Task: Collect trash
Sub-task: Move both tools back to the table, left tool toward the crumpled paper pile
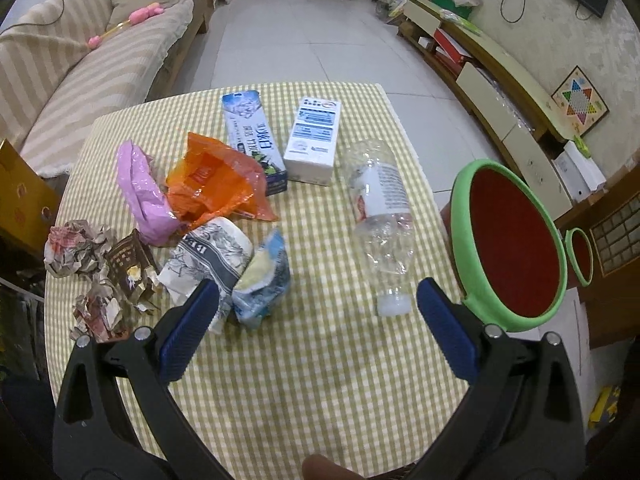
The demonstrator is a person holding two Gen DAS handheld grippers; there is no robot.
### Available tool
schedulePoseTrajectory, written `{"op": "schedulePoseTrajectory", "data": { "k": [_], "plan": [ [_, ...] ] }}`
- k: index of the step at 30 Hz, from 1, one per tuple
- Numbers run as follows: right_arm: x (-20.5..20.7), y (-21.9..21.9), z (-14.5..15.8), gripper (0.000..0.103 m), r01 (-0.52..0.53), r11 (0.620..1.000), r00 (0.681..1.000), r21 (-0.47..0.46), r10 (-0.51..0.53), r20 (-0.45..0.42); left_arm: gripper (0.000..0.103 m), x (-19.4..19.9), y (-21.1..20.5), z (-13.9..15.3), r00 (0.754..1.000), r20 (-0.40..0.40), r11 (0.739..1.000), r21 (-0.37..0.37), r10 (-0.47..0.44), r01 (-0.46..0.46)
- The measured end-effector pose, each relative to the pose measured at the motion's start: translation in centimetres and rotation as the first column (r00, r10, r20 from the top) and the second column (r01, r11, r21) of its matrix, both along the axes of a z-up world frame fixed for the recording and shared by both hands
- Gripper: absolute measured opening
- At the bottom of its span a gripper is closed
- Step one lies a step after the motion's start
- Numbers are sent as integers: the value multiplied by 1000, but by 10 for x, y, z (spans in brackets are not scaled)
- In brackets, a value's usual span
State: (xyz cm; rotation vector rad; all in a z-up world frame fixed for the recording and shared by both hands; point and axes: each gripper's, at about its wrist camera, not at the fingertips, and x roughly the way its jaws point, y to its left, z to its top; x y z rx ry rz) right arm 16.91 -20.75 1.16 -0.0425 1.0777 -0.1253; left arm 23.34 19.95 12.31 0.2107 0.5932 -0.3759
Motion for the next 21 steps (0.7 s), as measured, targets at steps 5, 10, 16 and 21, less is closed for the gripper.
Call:
{"op": "schedulePoseTrajectory", "data": {
  "k": [5, 10, 16, 21],
  "plan": [
    [2, 3, -1, 97, -7, 1000, 1000, -10, 7, -7, 95, 7, -3, -8, 1000, -18, 1000, 18, -8, 9],
    [2, -6, -2, 97, 15, 1000, 1000, -2, -15, -7, 95, 8, -25, -5, 998, -17, 998, 23, -62, 62],
    [-3, -19, -2, 97, 28, 999, 1000, 32, -28, 2, 95, -2, -51, 8, 997, -12, 997, 1, -79, 79],
    [-11, -28, 0, 97, 21, 996, 1000, 82, -23, 18, 95, -22, -78, 18, 998, -35, 997, -50, -58, 56]
  ]
}}
